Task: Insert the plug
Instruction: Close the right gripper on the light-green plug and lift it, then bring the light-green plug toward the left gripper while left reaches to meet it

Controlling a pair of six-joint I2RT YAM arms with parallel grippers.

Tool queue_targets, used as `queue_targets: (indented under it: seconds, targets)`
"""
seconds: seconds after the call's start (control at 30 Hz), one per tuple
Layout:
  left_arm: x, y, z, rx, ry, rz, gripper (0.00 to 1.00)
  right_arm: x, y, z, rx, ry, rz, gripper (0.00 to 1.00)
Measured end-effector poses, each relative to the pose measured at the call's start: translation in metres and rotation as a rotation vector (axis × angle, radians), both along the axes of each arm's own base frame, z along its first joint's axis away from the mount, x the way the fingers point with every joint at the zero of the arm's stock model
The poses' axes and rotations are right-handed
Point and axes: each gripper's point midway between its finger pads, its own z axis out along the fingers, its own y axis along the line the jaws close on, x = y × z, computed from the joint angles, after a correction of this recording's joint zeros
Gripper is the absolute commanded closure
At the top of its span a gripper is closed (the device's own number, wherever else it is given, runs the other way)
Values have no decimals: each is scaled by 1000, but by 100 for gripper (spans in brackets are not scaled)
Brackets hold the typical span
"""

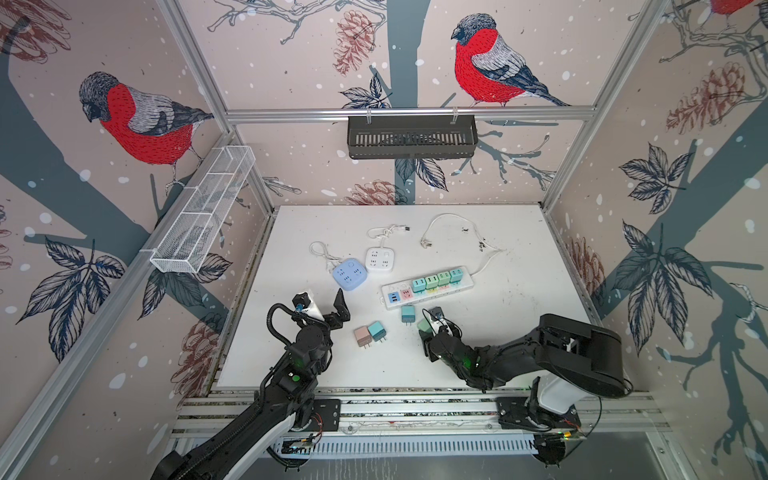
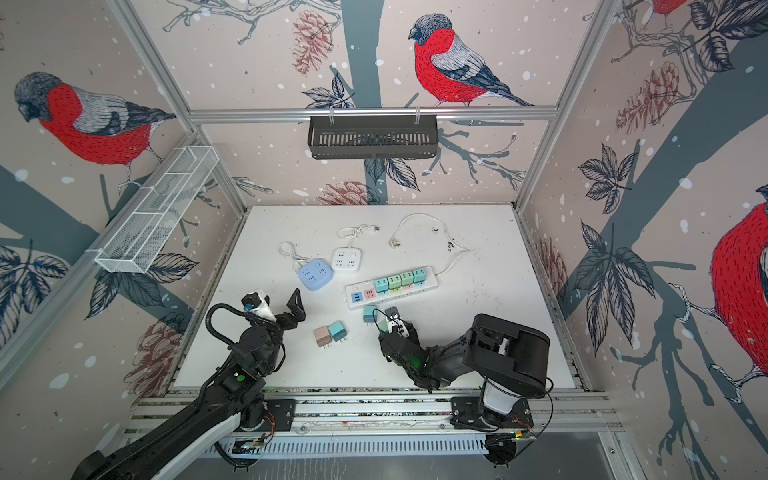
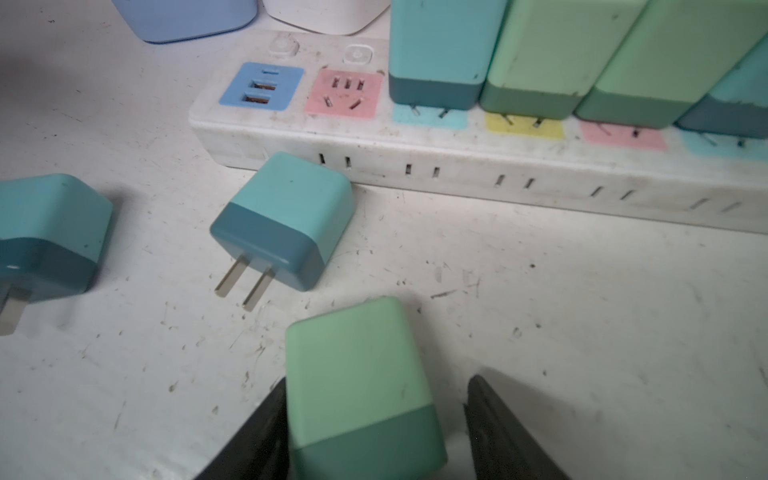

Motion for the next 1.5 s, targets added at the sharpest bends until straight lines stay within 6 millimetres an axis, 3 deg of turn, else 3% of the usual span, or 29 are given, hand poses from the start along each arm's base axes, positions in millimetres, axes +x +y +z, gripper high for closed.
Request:
queue_targets:
  seconds: [0.17,0.63,0.77,0.9,1.13,1.27,1.37,1.5]
  targets:
    - [0,0,0,1,2,0,2,0,-2,1,7,-3,11,59]
    - [1,-3,-4,11,16,-13,2,-6,3,4,14,-29,87,74]
    - [2,-8,-3,34,27,-40,2,-4,0,29,39,-104,94,76]
    - [5,-21,26,6,-7,-102,2,-1,-12,66,109,-224,87,76]
    - [-2,-63,73,-40,-60,-345,2,-4,-28,129,223,-436,113,78]
    - [-12,-93,89,-51,-59,-528,8,-5,-33,159,255,-540,127,80]
    - [-20,-117,90,-56,-34,-663,13,-10,-33,172,267,-592,164,80]
    - [-39,-158,81,-49,23,-852,14,-15,-33,170,241,-624,214,80]
